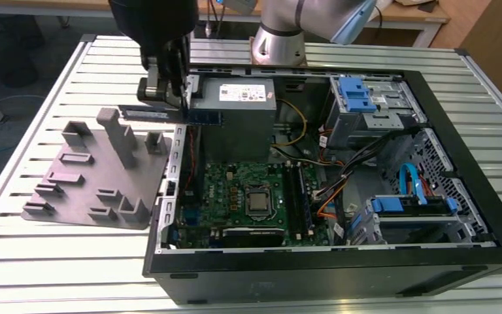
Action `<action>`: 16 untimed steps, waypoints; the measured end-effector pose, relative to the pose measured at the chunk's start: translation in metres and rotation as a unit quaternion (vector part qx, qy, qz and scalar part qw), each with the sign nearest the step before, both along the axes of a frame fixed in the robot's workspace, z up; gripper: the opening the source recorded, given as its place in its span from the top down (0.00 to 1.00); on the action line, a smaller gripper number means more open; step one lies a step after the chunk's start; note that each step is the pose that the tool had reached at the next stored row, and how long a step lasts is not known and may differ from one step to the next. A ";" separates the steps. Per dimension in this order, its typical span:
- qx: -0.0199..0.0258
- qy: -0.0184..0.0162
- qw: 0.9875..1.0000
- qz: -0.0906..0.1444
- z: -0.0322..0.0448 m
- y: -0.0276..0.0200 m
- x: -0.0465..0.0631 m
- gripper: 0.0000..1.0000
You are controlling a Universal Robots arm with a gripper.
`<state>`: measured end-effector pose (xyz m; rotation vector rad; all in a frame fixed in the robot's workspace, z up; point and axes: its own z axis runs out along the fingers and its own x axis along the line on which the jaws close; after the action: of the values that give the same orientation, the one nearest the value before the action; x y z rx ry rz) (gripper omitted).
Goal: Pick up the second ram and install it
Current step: 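Pick up the second ram and move it above second insertion slot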
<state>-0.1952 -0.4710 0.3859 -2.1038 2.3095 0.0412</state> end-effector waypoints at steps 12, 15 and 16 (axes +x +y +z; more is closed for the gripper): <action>0.000 0.000 1.000 0.000 -0.0002 0.0000 0.033 0.89; 0.000 0.000 1.000 0.000 -0.0002 0.0000 0.039 0.89; 0.000 0.000 1.000 0.000 -0.0002 0.0000 0.041 0.89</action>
<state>-0.1539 -0.4710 0.3857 -2.1041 2.3099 0.0418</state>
